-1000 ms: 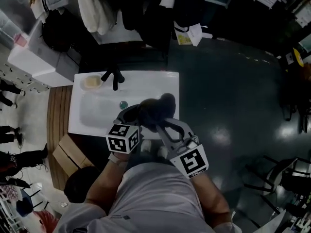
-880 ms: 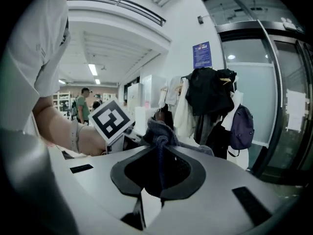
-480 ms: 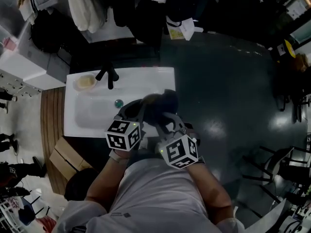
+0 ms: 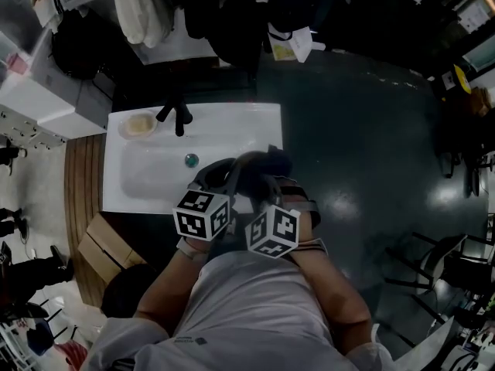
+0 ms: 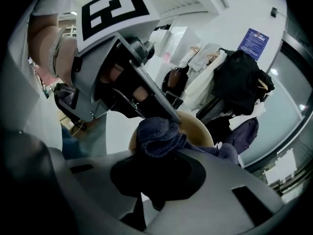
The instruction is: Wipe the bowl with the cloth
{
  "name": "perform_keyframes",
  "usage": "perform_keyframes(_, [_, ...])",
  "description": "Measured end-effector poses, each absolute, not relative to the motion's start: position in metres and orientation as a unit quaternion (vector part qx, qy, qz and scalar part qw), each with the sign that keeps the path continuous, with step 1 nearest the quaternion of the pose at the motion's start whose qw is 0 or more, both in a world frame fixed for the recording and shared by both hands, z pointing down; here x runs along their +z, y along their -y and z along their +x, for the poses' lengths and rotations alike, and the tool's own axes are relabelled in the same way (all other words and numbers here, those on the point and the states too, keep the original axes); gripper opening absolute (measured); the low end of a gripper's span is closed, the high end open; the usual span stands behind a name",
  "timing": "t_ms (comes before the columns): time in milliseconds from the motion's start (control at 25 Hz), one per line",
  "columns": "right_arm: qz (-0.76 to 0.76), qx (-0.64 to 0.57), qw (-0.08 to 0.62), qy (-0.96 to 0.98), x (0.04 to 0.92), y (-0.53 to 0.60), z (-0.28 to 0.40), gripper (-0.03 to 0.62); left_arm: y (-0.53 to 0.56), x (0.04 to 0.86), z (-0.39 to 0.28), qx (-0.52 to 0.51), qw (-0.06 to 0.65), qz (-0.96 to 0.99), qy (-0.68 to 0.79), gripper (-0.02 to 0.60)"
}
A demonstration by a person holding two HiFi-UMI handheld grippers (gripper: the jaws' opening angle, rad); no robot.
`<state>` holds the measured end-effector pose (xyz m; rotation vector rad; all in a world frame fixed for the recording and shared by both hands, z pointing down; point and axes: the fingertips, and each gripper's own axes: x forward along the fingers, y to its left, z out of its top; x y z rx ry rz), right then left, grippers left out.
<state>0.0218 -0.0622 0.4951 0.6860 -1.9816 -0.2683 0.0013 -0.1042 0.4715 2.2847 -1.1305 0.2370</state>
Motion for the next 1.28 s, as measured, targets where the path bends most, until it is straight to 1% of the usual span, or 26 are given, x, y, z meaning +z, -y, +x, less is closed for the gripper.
perform_keyframes(240, [0.272, -0.112, 0.496, 0.817, 0.496, 0.061, 0.016, 0.048, 0.094, 0.475, 0.003, 0.092, 0.3, 0.853, 0.417, 0.035])
perform_keyframes(480, [0.304, -0.106, 0.486, 0.813, 0.494, 0.067, 0.021, 0.048, 0.088, 0.476, 0.01, 0.101, 0.294, 0.856, 0.413, 0.034])
perform_keyframes(640, [0.328, -0.081, 0.474, 0.813, 0.497, 0.07, 0.028, 0.048, 0.083, 0.48, 0.014, 0.111, 0.291, 0.856, 0.413, 0.035])
perform_keyframes(880, [0.353, -0.063, 0.48, 0.801, 0.502, 0.074, 0.045, 0.048, 0.075, 0.488, 0.024, 0.124, 0.286, 0.858, 0.407, 0.035])
perform_keyframes(1000, [0.349, -0.07, 0.496, 0.792, 0.503, 0.074, 0.053, 0.048, 0.075, 0.487, 0.027, 0.127, 0.283, 0.862, 0.402, 0.037])
perform_keyframes(1280, [0.302, -0.134, 0.576, 0.748, 0.518, 0.066, 0.059, 0.046, 0.082, 0.486, 0.022, 0.137, 0.27, 0.864, 0.402, 0.037])
